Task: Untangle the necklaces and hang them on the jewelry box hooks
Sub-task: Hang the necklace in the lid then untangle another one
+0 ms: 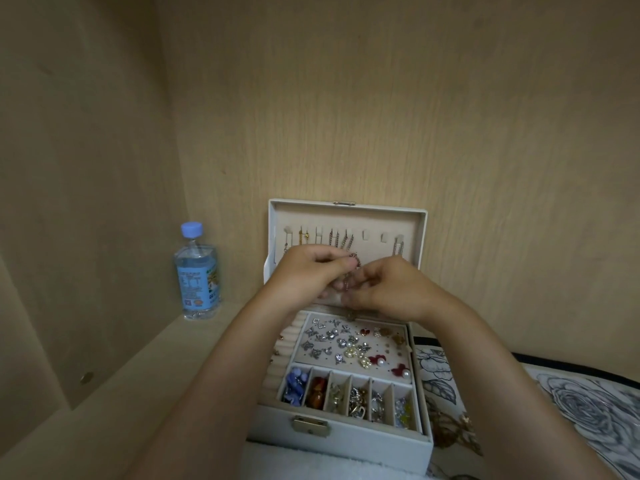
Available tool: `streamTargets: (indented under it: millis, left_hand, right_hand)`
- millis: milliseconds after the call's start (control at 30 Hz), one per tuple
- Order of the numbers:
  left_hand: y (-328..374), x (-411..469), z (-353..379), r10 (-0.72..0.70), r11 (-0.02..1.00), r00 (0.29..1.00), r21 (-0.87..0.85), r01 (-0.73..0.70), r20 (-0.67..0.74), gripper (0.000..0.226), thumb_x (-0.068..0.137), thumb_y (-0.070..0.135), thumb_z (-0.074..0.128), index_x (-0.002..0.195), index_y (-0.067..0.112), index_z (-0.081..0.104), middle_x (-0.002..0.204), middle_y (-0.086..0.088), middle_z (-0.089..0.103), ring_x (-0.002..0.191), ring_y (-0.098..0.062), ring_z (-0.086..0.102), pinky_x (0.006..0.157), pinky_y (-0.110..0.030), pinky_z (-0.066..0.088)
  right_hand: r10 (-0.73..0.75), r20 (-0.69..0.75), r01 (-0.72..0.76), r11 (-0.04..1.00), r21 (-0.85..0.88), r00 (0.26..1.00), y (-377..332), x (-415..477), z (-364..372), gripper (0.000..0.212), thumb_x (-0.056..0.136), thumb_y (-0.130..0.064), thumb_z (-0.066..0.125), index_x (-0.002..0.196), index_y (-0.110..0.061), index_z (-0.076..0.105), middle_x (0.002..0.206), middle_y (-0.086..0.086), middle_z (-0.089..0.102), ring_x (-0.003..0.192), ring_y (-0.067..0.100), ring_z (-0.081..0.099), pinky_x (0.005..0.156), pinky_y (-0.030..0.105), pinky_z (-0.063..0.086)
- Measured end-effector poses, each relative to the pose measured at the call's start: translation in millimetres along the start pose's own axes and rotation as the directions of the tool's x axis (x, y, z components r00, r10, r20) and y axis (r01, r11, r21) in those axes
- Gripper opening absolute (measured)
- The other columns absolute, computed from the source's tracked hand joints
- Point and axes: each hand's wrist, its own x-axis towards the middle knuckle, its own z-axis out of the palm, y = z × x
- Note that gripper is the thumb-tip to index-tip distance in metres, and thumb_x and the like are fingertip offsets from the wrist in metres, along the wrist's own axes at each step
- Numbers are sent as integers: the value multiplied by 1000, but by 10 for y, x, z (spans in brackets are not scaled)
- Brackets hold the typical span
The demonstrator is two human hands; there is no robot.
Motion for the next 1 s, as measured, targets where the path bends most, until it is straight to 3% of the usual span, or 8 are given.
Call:
streamTargets:
  millis: [133,267,500,600,733,800,900,1000]
  left_hand:
    - [41,2,13,100,993,995,56,-100,10,8,88,17,72,93,19,78,79,11,74,66,9,62,57,-6,43]
    - [-23,53,-64,176,947,982,283,-150,-69,12,90,24,70,100,24,75,99,14,71,91,4,63,81,-14,46]
    - [-252,59,-112,292,596,955,771,-226,54,27,95,30,59,120,25,67,116,5,60,110,-14,53,94,-35,47]
    - [-277,58,-96,303,505,950,833,-226,74,28,95,33,57,121,27,65,120,5,62,114,-17,50,97,-35,42]
    - [-284,63,-126,270,483,958,848,-218,92,24,93,37,57,113,32,68,114,7,63,111,-17,47,98,-35,35]
    - [-270,59,-132,270,476,957,849,-231,109,20,92,38,57,107,34,70,110,7,61,110,-17,45,98,-34,32]
    - [-252,57,-129,286,481,952,843,-239,106,16,92,37,58,98,33,71,107,7,60,110,-16,44,98,-34,30]
    - [-255,60,-120,287,487,952,840,-238,103,14,91,36,58,95,32,71,107,9,60,110,-15,44,98,-33,30]
  right_hand:
    - [-37,-35,43,985,165,999,-24,6,52,20,85,-22,78,80,-3,73,65,2,71,47,4,53,53,20,43]
    - [-39,-82,50,990,132,996,-67,-35,-45,23,87,-24,76,76,-3,75,52,0,61,41,3,41,45,14,36]
    - [-63,-404,204,926,317,913,-105,82,-48,13,90,-12,72,83,-2,76,70,8,72,41,-2,50,45,15,41]
    - [-77,-461,218,941,259,884,-22,161,0,9,89,-14,73,83,-15,78,75,9,75,51,6,54,55,24,46]
    - [-145,-428,236,957,169,892,36,231,98,18,90,-9,69,83,-24,77,65,-9,71,50,2,57,59,26,51]
    - [-193,-409,227,973,34,892,56,242,145,18,91,-13,70,84,-28,77,70,-13,73,53,1,60,61,24,53]
    - [-247,-315,152,943,-297,917,92,242,154,8,87,-27,73,89,-32,78,82,-16,74,78,-1,67,76,30,57]
    - [-261,-273,116,884,-453,926,51,198,113,7,82,-34,75,89,-35,76,82,-18,72,80,-1,66,75,32,58]
